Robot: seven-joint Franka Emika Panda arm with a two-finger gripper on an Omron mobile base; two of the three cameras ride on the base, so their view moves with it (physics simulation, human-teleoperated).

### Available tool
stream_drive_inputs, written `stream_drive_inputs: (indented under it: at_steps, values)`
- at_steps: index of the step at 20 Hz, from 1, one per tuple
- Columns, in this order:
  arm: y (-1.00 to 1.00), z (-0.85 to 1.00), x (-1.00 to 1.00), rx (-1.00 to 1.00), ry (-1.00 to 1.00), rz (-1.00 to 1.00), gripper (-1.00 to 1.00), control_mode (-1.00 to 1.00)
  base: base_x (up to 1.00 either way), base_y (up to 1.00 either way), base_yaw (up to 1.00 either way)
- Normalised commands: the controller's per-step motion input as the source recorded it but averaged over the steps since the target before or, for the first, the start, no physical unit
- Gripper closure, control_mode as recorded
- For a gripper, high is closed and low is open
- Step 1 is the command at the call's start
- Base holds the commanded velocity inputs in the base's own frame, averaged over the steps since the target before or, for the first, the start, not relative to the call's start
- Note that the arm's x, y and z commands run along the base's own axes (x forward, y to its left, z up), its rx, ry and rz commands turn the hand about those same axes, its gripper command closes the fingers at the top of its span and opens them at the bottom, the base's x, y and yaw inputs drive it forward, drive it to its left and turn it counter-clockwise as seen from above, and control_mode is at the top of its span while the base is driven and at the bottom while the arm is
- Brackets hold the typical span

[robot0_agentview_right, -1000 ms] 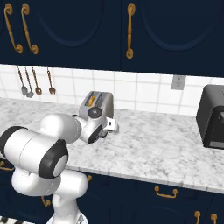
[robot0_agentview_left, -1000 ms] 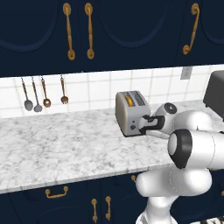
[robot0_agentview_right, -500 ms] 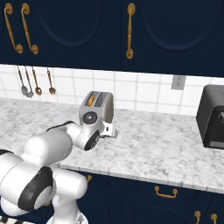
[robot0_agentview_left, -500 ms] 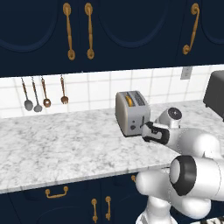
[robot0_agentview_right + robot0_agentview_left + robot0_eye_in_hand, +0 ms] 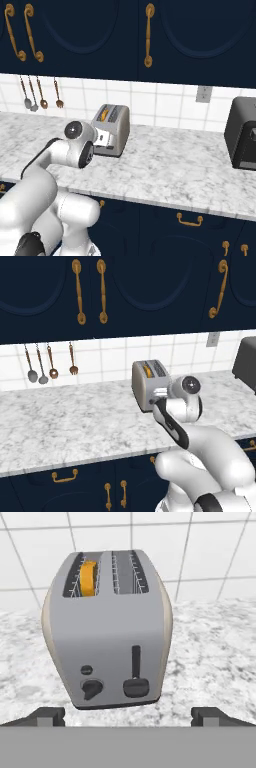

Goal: Start the toaster. Once the lever pops up, take the bread to the plate on the dining counter.

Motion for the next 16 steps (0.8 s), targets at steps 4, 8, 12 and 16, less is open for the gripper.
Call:
stream_drive_inputs:
  at_steps: [4, 8, 12, 16]
  values:
    - [0.29, 0.65, 0.02, 0.08, -0.17, 0.0, -1.0, -1.0, 0.0, 0.0, 0.0]
    - [-0.04, 0.48, 0.18, 0.18, -0.11, 0.06, -1.0, -1.0, 0.0, 0.0, 0.0]
    - [0.11, 0.26, 0.28, 0.07, -0.02, 0.09, -1.0, -1.0, 0.0, 0.0, 0.0]
    - [0.31, 0.19, 0.05, 0.0, 0.0, 0.0, -1.0, -1.0, 0.0, 0.0, 0.0]
